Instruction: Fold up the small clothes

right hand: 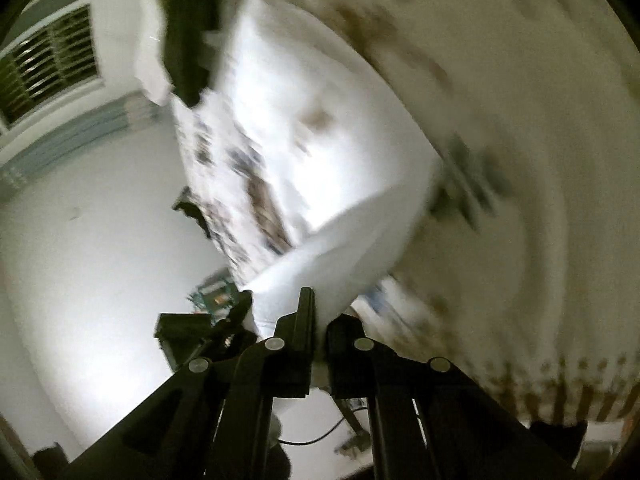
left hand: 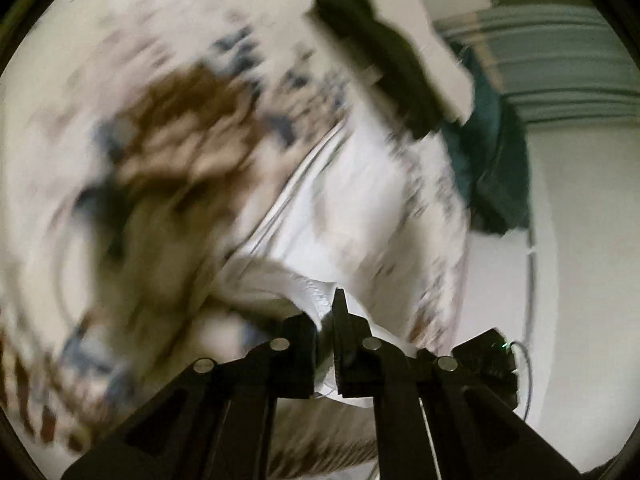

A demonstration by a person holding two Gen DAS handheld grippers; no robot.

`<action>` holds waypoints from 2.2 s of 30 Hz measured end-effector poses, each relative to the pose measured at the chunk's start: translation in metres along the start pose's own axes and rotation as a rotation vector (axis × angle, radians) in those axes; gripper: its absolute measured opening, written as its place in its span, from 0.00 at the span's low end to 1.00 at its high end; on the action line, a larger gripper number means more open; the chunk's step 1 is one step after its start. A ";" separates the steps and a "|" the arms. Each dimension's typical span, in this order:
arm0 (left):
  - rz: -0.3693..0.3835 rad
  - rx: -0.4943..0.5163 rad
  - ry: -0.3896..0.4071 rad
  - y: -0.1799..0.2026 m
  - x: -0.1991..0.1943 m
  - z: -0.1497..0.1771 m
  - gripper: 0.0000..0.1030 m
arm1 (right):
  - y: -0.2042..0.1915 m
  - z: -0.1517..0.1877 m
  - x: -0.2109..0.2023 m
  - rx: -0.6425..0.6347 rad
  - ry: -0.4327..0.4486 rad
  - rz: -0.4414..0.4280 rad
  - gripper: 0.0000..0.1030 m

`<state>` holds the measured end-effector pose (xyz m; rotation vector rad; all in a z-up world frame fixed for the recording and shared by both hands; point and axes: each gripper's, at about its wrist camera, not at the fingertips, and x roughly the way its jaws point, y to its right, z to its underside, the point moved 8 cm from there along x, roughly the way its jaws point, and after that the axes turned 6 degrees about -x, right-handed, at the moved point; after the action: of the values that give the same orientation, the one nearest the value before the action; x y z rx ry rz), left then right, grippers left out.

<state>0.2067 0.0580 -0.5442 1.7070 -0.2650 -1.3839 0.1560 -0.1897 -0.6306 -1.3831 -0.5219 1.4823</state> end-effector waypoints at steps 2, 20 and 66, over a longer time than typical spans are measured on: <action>0.025 0.030 0.033 0.025 0.017 -0.037 0.04 | -0.017 -0.034 -0.011 -0.029 0.035 -0.013 0.05; -0.041 0.015 0.101 0.034 0.090 -0.209 0.61 | -0.078 -0.266 -0.020 -0.148 0.273 0.032 0.79; 0.004 0.232 -0.270 -0.038 0.085 -0.087 0.12 | 0.030 -0.180 0.028 -0.110 0.032 0.195 0.17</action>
<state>0.2989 0.0682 -0.6320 1.6989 -0.5997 -1.6322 0.3144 -0.2337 -0.7147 -1.5779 -0.4642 1.6040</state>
